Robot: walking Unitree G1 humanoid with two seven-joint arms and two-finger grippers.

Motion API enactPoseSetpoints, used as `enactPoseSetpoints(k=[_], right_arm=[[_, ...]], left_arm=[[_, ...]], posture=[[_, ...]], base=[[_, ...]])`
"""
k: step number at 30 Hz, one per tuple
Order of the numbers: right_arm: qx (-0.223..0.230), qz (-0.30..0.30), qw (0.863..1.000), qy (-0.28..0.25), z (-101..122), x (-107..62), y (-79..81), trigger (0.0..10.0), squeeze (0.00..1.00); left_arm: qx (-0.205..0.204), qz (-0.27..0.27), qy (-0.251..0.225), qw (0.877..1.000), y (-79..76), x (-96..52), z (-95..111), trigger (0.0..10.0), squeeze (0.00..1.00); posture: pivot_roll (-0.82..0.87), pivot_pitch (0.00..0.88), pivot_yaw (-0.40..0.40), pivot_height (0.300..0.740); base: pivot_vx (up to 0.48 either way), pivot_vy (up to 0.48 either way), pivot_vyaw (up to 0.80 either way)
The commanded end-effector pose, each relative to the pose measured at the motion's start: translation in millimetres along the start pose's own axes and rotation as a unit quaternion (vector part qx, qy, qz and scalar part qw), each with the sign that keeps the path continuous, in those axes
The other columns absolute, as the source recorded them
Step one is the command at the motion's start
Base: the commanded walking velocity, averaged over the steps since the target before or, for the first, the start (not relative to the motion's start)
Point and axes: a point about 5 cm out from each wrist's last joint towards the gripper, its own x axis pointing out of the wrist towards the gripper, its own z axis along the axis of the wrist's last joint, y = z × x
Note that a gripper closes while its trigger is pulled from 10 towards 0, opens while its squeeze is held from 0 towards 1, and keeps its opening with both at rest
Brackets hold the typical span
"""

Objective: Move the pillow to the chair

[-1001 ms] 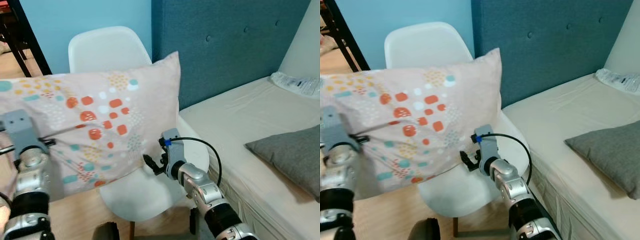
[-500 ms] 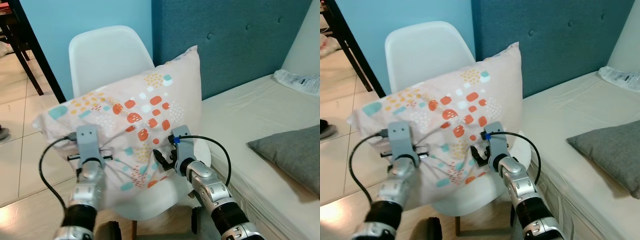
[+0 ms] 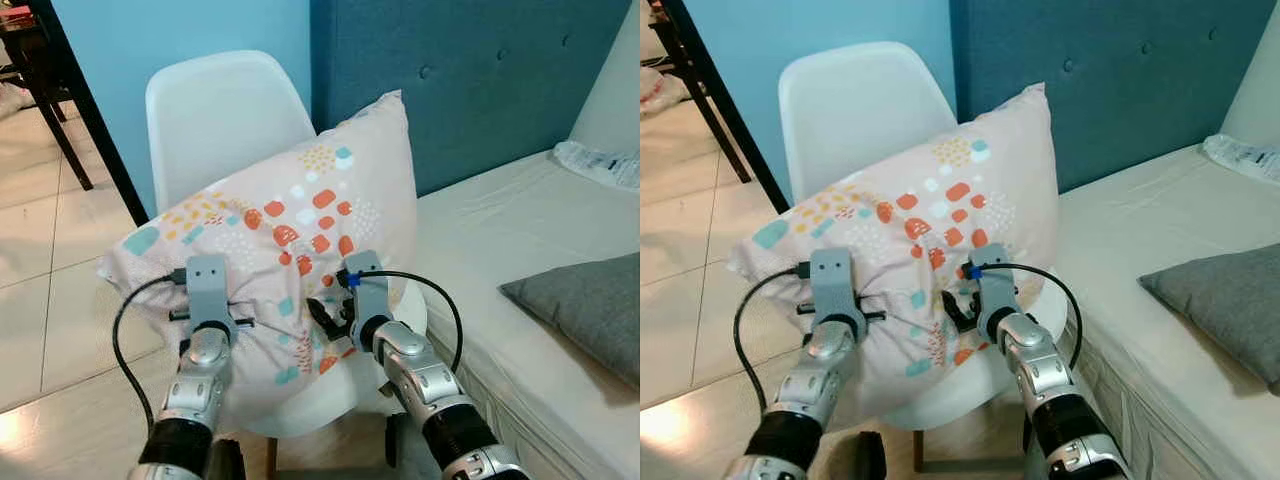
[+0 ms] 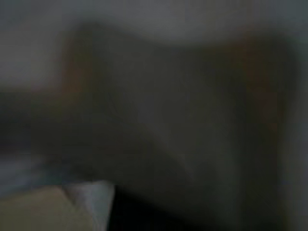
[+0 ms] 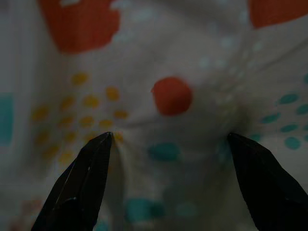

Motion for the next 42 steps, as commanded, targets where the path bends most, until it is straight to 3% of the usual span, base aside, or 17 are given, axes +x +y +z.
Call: enactPoseSetpoints(k=[1, 4, 7, 8, 9, 11, 19, 24, 25, 26, 27, 29, 30, 31, 33, 40, 42], right_arm=[[-0.012, 0.014, 1.000, 0.013, -6.4, 0.7, 7.4, 10.0, 0.00], [-0.013, 0.014, 1.000, 0.015, -7.0, 0.8, 7.5, 10.0, 0.00], [-0.022, -0.004, 1.000, 0.015, -7.1, 0.5, 3.3, 10.0, 0.00], [-0.022, -0.004, 1.000, 0.015, -7.1, 0.5, 3.3, 10.0, 0.00], [-0.021, -0.017, 1.000, 0.016, -7.7, 0.2, -0.6, 10.0, 0.00], [-0.021, -0.021, 0.999, 0.016, -8.1, 0.0, -1.8, 10.0, 0.00], [-0.015, -0.035, 0.999, 0.011, -6.9, -0.2, -6.7, 10.0, 0.00], [-0.011, -0.040, 0.999, 0.007, -6.1, -0.4, -8.1, 10.0, 0.00], [-0.011, -0.040, 0.999, 0.007, -6.1, -0.4, -8.1, 10.0, 0.00], [-0.008, -0.041, 0.999, 0.003, -5.7, -0.6, -8.5, 10.0, 0.00], [0.000, -0.041, 0.999, -0.002, -4.6, -1.0, -8.6, 10.0, 0.00], [0.011, -0.040, 0.999, -0.011, -2.5, -1.4, -9.0, 10.0, 0.00], [0.011, -0.040, 0.999, -0.011, -2.5, -1.4, -9.0, 10.0, 0.00], [0.016, -0.036, 0.999, -0.019, -0.2, -1.8, -9.1, 10.0, 0.00], [0.017, -0.036, 0.999, -0.022, 1.2, -2.1, -10.3, 10.0, 0.00], [0.015, -0.034, 0.999, -0.024, 2.2, -2.9, -11.9, 10.0, 0.00], [0.029, -0.025, 0.999, -0.032, 4.0, -3.7, -10.2, 10.0, 0.00]], left_arm=[[0.042, -0.031, -0.060, 0.997, -6.0, 6.0, 25.3, 10.0, 1.00], [0.057, -0.026, -0.069, 0.996, -1.2, 8.0, 29.3, 10.0, 1.00], [0.130, 0.021, -0.095, 0.987, 27.7, 12.8, 41.3, 10.0, 1.00], [0.130, 0.021, -0.095, 0.987, 27.7, 12.8, 41.3, 10.0, 1.00], [0.155, 0.039, -0.097, 0.982, 44.0, 13.5, 43.7, 10.0, 1.00], [0.161, 0.043, -0.096, 0.981, 48.6, 13.4, 43.4, 10.0, 1.00], [0.203, 0.050, -0.034, 0.977, 69.9, 5.7, 12.4, 10.0, 1.00], [0.234, 0.094, -0.006, 0.968, 103.5, 1.7, 7.7, 10.0, 1.00], [0.234, 0.094, -0.006, 0.968, 103.5, 1.7, 7.7, 10.0, 1.00], [0.231, 0.111, -0.008, 0.967, 112.7, 1.0, 11.9, 10.0, 0.80], [0.221, 0.134, -0.011, 0.966, 125.6, -0.2, 17.7, 10.0, 0.00], [0.200, 0.175, -0.012, 0.964, 147.1, -3.4, 25.7, 10.0, 0.00], [0.200, 0.175, -0.012, 0.964, 147.1, -3.4, 25.7, 10.0, 0.00], [0.188, 0.214, -0.004, 0.959, 168.7, -8.2, 30.8, 10.0, 0.00], [0.195, 0.250, 0.001, 0.949, 188.1, -14.4, 34.6, 10.0, 0.00], [0.212, 0.318, -0.003, 0.924, 223.3, -27.7, 44.6, 10.0, 0.00], [0.179, 0.320, -0.040, 0.929, 223.1, -28.1, 55.7, 10.0, 0.00]], posture=[[-0.04, 0.108, 0.048, 0.550], [-0.04, 0.104, 0.048, 0.550], [-0.03, 0.097, 0.050, 0.550], [-0.03, 0.097, 0.050, 0.550], [-0.03, 0.095, 0.050, 0.550], [-0.03, 0.095, 0.050, 0.550], [-0.03, 0.089, 0.051, 0.550], [-0.03, 0.091, 0.051, 0.550], [-0.03, 0.091, 0.051, 0.550], [-0.02, 0.093, 0.051, 0.550], [-0.02, 0.093, 0.051, 0.550], [-0.02, 0.093, 0.052, 0.550], [-0.02, 0.093, 0.052, 0.550], [-0.02, 0.093, 0.051, 0.550], [-0.02, 0.092, 0.050, 0.550], [-0.02, 0.092, 0.041, 0.550], [-0.02, 0.090, 0.039, 0.550]], base=[[0.000, 0.000, 0.00], [0.000, 0.000, 0.00], [0.000, 0.000, 0.00], [0.000, 0.000, 0.00], [0.000, 0.000, 0.00], [0.000, 0.000, 0.00], [0.000, 0.000, 0.00], [0.000, 0.000, 0.00], [0.000, 0.000, 0.00], [0.000, 0.000, 0.00], [0.000, 0.000, 0.00], [0.000, 0.000, 0.00], [0.000, 0.000, 0.00], [0.000, 0.000, 0.00], [0.000, 0.000, 0.00], [0.000, 0.000, 0.00], [0.000, 0.000, 0.00]])
